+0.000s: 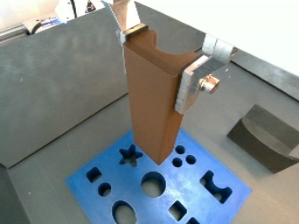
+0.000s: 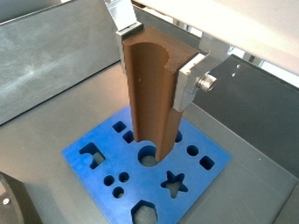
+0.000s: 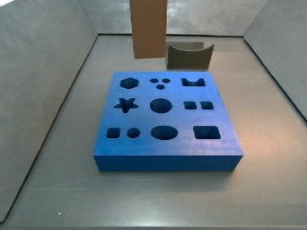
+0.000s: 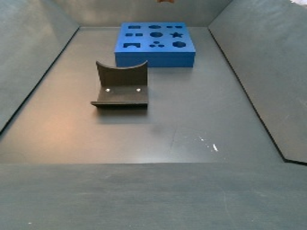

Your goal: Insert the arch object.

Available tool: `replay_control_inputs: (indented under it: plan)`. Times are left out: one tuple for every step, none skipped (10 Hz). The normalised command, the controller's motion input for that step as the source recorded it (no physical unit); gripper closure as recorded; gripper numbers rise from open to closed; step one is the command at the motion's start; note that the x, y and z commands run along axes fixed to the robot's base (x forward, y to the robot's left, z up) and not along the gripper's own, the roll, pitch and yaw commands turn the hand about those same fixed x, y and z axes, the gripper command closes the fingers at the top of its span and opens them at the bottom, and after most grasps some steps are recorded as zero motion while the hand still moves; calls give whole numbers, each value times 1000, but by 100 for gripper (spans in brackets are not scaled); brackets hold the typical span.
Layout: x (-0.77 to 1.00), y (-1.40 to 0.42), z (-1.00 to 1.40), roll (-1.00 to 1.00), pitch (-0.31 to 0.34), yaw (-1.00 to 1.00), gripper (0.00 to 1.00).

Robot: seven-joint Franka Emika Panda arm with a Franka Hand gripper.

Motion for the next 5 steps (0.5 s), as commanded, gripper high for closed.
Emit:
replay_control_inputs:
  plan:
    - [223, 46, -49, -50, 80, -6, 100]
    - [186, 163, -209, 16, 66, 0, 100]
    - [577, 214, -600, 69, 0, -20, 100]
    - [1000, 240, -666, 61, -9, -209, 100]
    - [1000, 274, -506, 51, 0, -234, 100]
